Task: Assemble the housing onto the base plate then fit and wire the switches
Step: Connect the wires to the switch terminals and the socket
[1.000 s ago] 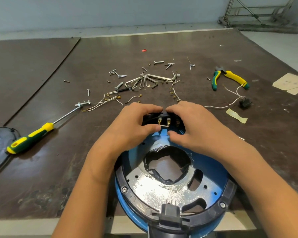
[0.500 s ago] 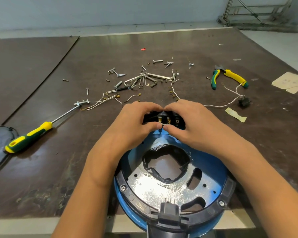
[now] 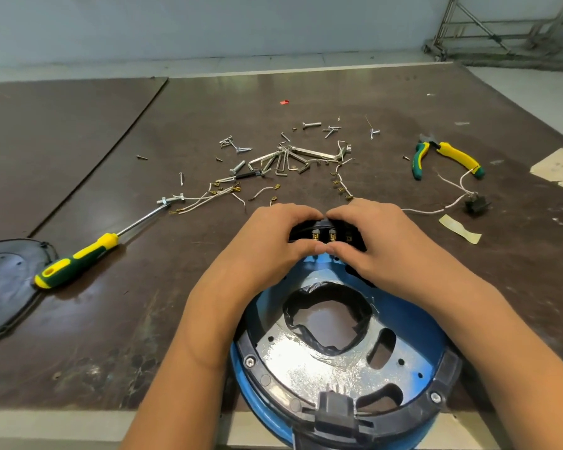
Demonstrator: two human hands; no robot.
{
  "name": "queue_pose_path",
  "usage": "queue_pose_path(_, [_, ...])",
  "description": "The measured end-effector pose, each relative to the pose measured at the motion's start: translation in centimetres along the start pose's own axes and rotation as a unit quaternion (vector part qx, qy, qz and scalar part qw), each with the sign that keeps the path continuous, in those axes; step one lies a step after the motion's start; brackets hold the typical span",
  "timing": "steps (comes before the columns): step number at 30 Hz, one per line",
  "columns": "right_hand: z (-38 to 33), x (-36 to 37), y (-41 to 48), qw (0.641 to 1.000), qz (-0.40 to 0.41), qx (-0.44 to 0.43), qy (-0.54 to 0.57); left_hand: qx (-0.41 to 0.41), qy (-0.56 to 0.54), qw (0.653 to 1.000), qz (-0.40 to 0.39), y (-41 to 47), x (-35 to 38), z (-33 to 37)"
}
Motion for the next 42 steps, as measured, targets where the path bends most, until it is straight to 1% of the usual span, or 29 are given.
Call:
queue_pose_path(3, [0.2,-0.2,0.1,1.000,0.010,0.003,0.019,-0.025,-0.029,0.999,0.032,-0.1,0.0,-0.5])
queue_pose_path(5, [0.3,-0.3,0.1,1.000,0.013,0.007,0.023,-0.057,-0.114,0.989,0.071,-0.2,-0.3,-0.9])
queue_pose_path(7, [0.4,-0.3,0.1,1.000,0.017,0.009,0.021,-0.097,-0.249,0.955,0.129,-0.3,-1.0,-2.1])
queue_pose_path(8, [0.5,-0.3,0.1,0.999,0.020,0.011,0.022,-0.117,-0.271,0.942,0.161,-0.5,-1.4,-3.3])
queue_pose_path(9, [0.5,-0.3,0.1,0.999,0.024,0.014,0.025,-0.137,-0.244,0.942,0.187,-0.8,-1.9,-5.0])
queue_pose_path(11, [0.5,-0.3,0.2,0.999,0.032,0.013,0.029,-0.202,-0.125,0.948,0.211,-1.9,-3.0,-9.3])
queue_pose_path(13, [0.5,-0.3,0.2,0.999,0.037,0.015,0.032,-0.256,-0.002,0.949,0.183,-2.9,-3.4,-13.2])
queue_pose_path(14, [0.5,-0.3,0.1,0.999,0.037,0.015,0.033,-0.268,0.038,0.949,0.160,-3.1,-3.2,-14.6])
queue_pose_path(16, [0.5,-0.3,0.2,0.999,0.036,0.016,0.035,-0.268,0.083,0.951,0.129,-2.6,-2.5,-15.9])
queue_pose_path(20, [0.6,-0.2,0.3,0.999,0.032,0.015,0.027,-0.242,0.164,0.950,0.111,-1.6,-1.7,-15.4])
queue_pose_path(25, [0.5,-0.1,0.3,0.999,0.026,0.021,0.018,-0.277,0.167,0.937,0.129,-1.9,-1.9,-15.6])
queue_pose_path(28, [0.4,-0.2,0.4,0.999,0.027,0.024,0.017,-0.273,0.179,0.936,0.134,-1.7,-1.7,-15.2])
queue_pose_path(31, [0.5,-0.1,0.4,0.999,0.025,0.027,0.014,-0.268,0.185,0.932,0.157,-1.7,-2.0,-14.8])
queue_pose_path(36, [0.5,0.0,0.6,0.999,0.023,0.030,0.011,-0.243,0.142,0.947,0.157,-1.4,-2.3,-14.3])
queue_pose_path(40, [0.4,0.1,0.6,0.999,0.018,0.029,0.009,-0.218,0.102,0.950,0.197,-1.7,-2.6,-14.1])
queue_pose_path(42, [0.4,0.1,0.6,0.999,0.018,0.029,0.008,-0.216,0.099,0.953,0.188,-1.8,-2.5,-14.1])
Point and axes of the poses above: each hand's wrist, its own y-axis towards the middle knuckle, its own x-axis out of the palm, z = x × y, the point moved 4 cm from there along y, towards the middle knuckle, and after that the axes turned 4 degrees about y, right-handed, at the moved point
